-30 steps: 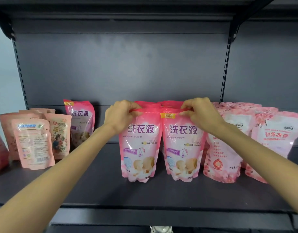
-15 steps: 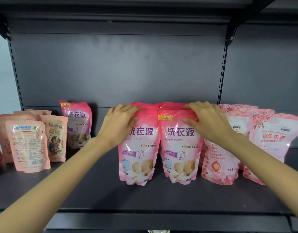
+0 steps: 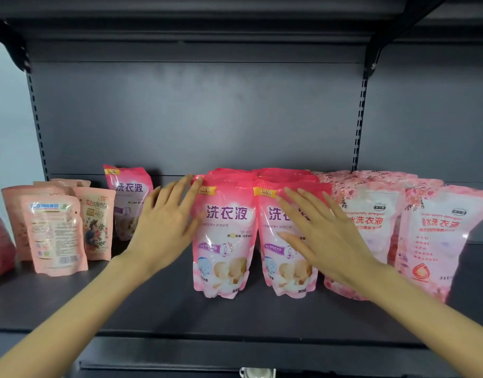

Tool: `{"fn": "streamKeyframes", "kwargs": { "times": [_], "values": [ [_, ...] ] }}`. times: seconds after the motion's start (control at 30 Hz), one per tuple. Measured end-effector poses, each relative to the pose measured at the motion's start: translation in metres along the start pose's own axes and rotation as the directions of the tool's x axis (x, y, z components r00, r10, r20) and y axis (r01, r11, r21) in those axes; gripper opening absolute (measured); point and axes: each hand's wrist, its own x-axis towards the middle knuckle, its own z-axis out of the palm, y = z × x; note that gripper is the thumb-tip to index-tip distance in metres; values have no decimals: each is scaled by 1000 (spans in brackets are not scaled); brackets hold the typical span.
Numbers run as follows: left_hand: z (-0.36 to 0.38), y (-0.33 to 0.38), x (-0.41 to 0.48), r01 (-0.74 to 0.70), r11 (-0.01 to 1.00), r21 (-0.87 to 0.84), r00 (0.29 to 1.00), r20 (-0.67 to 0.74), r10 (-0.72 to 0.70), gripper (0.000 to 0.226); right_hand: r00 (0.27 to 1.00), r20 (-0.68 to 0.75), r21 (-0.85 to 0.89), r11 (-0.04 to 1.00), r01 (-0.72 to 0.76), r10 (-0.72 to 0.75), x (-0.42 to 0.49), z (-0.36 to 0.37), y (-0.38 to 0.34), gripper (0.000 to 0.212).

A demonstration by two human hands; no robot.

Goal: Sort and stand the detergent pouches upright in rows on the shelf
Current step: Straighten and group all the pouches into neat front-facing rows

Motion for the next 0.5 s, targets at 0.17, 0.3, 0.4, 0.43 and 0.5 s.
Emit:
{"fn": "streamKeyframes", "kwargs": {
  "times": [0.17, 0.3, 0.4, 0.43, 0.5],
  "values": [
    [-2, -22, -29, 67, 996, 56, 992, 100, -72, 71, 986, 135, 31, 994, -101, 96, -7, 5, -28, 71],
    [0, -40, -45, 103, 990, 100, 984, 135, -116, 75, 952, 254, 35, 982, -184, 170, -12, 8, -48, 75],
    [1, -54, -59, 93, 987, 128, 978, 176, -115, 76, 937, 292, 33, 977, -208, 190, -13, 8, -68, 72],
    [1, -62, -64, 89, 988, 123, 974, 197, -113, 77, 935, 302, 33, 978, -208, 189, -13, 7, -76, 70],
    [1, -81, -76, 78, 991, 110, 969, 224, -101, 77, 931, 313, 40, 977, -211, 188, -10, 6, -94, 67]
  ]
}}
